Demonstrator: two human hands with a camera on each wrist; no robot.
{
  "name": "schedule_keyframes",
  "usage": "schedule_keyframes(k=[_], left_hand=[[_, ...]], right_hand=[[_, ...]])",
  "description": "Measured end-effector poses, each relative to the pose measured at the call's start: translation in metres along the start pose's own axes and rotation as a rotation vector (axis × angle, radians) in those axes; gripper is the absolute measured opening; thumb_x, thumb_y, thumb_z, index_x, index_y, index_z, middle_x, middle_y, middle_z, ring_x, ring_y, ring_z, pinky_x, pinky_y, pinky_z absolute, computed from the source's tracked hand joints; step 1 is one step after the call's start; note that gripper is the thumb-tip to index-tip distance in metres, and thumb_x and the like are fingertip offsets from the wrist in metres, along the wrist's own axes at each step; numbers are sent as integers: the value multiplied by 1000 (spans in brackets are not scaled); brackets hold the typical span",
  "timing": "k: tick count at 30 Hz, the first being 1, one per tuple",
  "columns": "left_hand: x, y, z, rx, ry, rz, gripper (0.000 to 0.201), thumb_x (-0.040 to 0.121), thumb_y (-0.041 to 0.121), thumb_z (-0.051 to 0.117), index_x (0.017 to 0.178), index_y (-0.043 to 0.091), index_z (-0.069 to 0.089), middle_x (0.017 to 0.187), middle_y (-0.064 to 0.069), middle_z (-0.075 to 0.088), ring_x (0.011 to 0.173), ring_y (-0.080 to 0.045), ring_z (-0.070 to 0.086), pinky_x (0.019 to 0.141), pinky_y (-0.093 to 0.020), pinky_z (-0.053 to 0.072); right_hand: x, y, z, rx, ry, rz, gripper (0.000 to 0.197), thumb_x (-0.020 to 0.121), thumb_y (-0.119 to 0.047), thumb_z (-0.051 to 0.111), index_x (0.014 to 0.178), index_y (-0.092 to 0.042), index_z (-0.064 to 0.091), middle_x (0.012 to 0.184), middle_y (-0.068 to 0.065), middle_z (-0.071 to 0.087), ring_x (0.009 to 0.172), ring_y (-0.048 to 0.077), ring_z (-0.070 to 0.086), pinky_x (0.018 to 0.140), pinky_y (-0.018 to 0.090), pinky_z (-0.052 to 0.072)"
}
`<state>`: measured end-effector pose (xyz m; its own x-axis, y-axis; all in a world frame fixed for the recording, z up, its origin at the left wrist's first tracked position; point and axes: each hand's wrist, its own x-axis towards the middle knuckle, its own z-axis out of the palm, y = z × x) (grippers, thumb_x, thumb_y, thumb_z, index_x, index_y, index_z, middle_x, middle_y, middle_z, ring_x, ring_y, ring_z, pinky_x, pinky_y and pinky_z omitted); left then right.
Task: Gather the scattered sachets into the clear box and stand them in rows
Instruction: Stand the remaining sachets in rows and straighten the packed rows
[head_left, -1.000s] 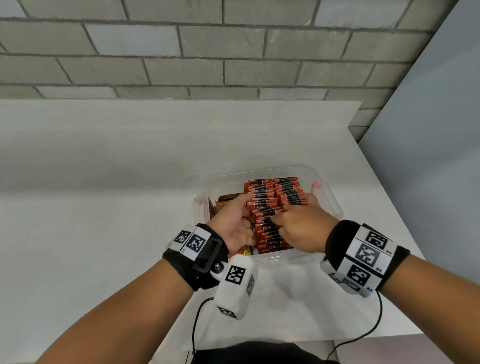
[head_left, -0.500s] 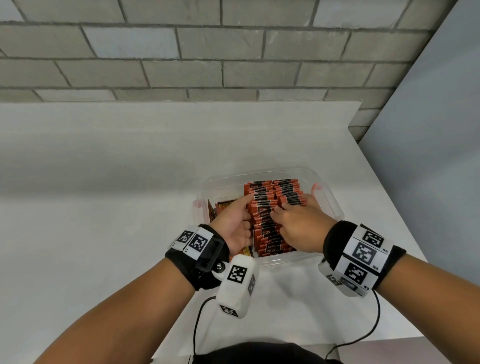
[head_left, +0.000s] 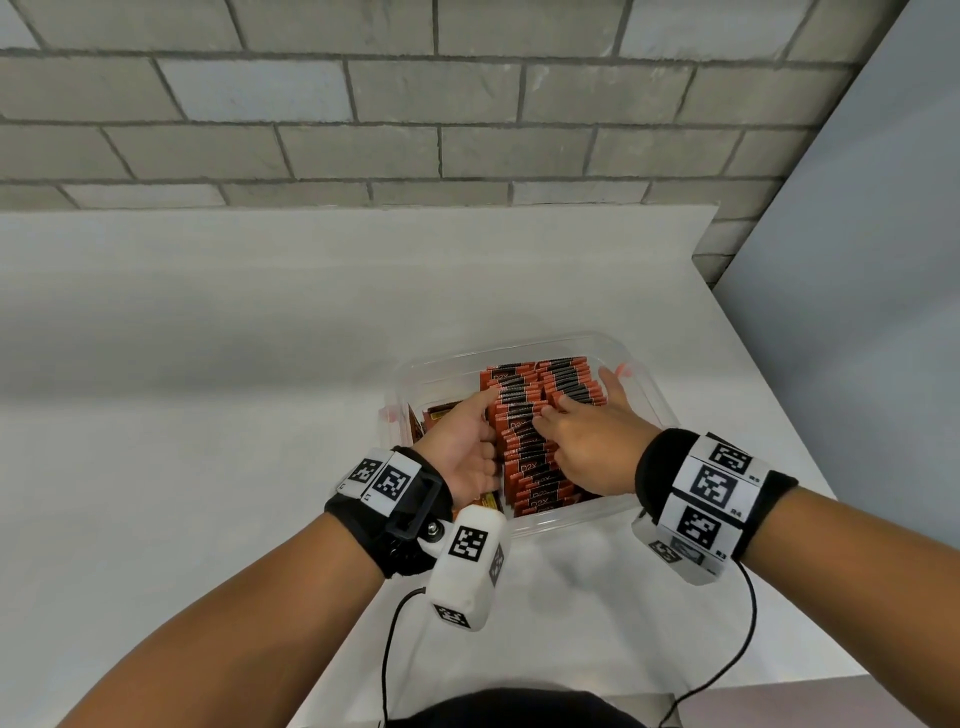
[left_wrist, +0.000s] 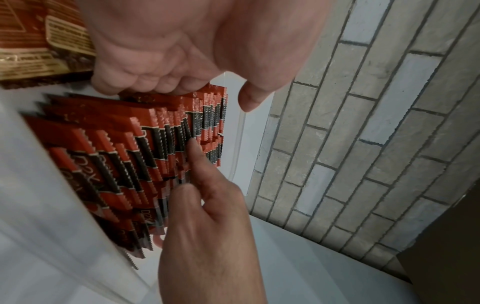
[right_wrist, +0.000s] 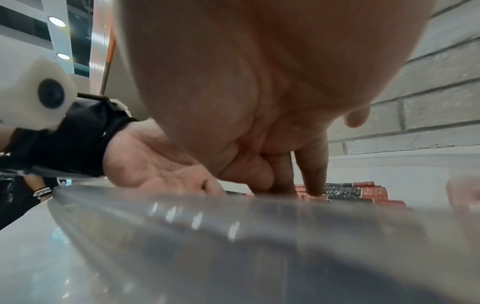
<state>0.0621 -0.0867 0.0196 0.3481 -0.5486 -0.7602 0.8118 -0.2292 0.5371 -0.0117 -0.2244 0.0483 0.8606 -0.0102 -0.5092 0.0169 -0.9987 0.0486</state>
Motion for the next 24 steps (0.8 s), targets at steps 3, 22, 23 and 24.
schedule_keyframes(k=[3,22,23,24], left_hand=[[1,0,-4,-7,5,5,76,91,55,49,140,-2,41,131,-21,57,117,-32,56,85,-37,50],[10,5,-1,-45,-5,23,62,94,51,47,125,-1,52,121,-21,62,111,-34,59,89,-43,49],[10,4,-1,-51,-6,26,64,93,52,47,129,-1,50,123,-21,60,112,-34,58,89,-44,48],[11,4,-1,-59,-5,26,65,93,53,47,131,0,49,123,-20,60,113,-34,57,89,-43,48]], right_hand=[[-6,4,-6,130,25,20,38,99,-20,33,135,-16,43,130,-2,52,129,20,41,114,54,-7],[15,-5,-32,486,-150,61,22,98,-7,35,93,-7,57,87,1,58,84,17,54,73,23,43],[17,-8,-29,441,-161,55,21,98,-7,35,88,-10,53,82,-2,52,83,17,52,67,22,39],[18,-11,-27,402,-171,50,22,98,-7,35,83,-14,50,81,-2,49,85,18,50,63,21,37]])
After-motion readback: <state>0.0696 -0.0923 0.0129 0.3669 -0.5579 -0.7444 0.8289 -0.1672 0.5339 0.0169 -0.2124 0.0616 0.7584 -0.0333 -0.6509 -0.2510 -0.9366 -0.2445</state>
